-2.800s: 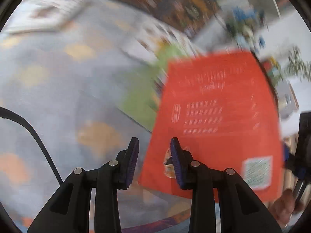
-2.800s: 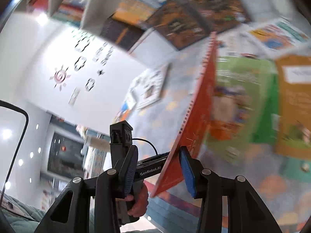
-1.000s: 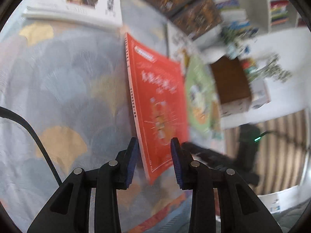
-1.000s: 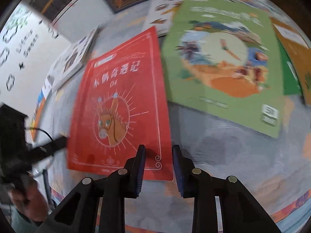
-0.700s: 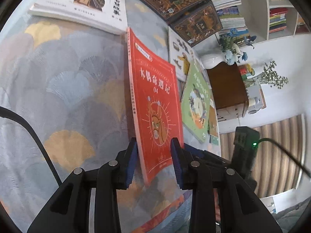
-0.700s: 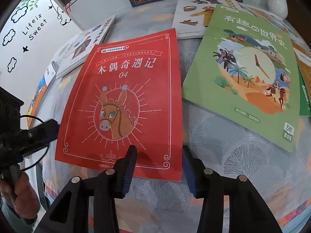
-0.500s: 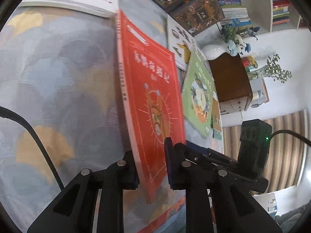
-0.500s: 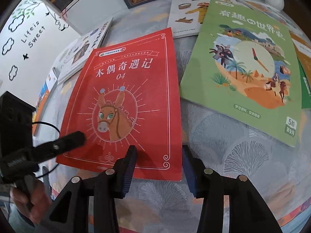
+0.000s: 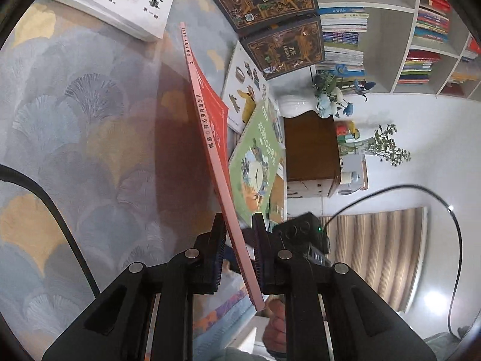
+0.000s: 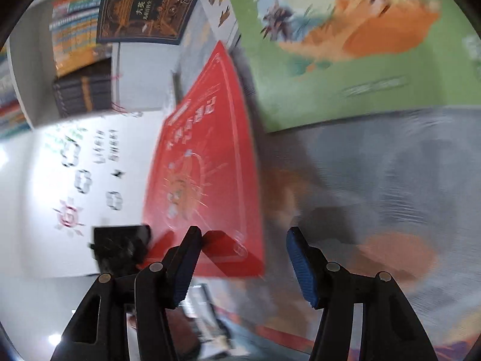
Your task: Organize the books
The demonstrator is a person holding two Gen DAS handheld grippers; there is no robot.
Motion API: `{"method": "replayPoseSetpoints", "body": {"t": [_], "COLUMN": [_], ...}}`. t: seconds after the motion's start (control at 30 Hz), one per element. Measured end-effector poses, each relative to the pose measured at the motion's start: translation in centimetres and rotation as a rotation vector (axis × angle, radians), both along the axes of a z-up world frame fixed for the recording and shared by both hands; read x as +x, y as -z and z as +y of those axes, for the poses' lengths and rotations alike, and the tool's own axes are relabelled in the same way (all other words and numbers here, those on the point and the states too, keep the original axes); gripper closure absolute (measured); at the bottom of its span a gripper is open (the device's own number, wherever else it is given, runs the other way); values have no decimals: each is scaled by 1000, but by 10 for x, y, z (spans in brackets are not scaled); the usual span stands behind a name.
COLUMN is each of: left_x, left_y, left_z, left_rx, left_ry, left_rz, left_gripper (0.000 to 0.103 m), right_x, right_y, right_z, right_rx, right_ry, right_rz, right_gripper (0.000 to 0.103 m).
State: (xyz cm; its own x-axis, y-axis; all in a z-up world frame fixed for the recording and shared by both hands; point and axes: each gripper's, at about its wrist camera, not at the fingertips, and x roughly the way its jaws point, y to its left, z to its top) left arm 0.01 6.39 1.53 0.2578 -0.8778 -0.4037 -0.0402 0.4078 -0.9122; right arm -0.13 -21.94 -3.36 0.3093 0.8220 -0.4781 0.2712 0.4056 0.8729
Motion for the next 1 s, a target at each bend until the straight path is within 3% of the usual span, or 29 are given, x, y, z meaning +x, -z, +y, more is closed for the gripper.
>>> {"method": "replayPoseSetpoints", "body": {"t": [0.07,0.13,0.2,0.3,0.5,0.63,0.8,1.0], "left_x": [-1,-4,-7,-12,-22,-25,-25,-15], "left_y": [0,-2,-6,-11,-21,-35,-48,-66], "left_z": [-1,-1,-4,-14,-26,-22,-33,-16], "left_rx": [36,119,229,349,483,478,505,429], "left_ry": [-5,-3,13,56,75,73,94,32], "left_rz": [-2,-17,-50,-95,-179,-232,-289,-327], "left_gripper": [91,91,91,90,88,88,88,88], "right_x": [1,0,-6,-9,-29,-43,-55,-43], "right_y": [-4,-13,-32,-51,-91,-106,-126,-156], "right_z": [2,2,3,20,60,71,91,85], "right_rx": [11,-42,-191,-374,-769,-862,-1051,-1004], "right_ry": [26,27,-23,-83,-222,-270,-325,-278], "right_rz": [-20,-49,-103,-176,-365,-449,-558,-601], "right_gripper": [62,70,77,78,78,78,78,78]}}
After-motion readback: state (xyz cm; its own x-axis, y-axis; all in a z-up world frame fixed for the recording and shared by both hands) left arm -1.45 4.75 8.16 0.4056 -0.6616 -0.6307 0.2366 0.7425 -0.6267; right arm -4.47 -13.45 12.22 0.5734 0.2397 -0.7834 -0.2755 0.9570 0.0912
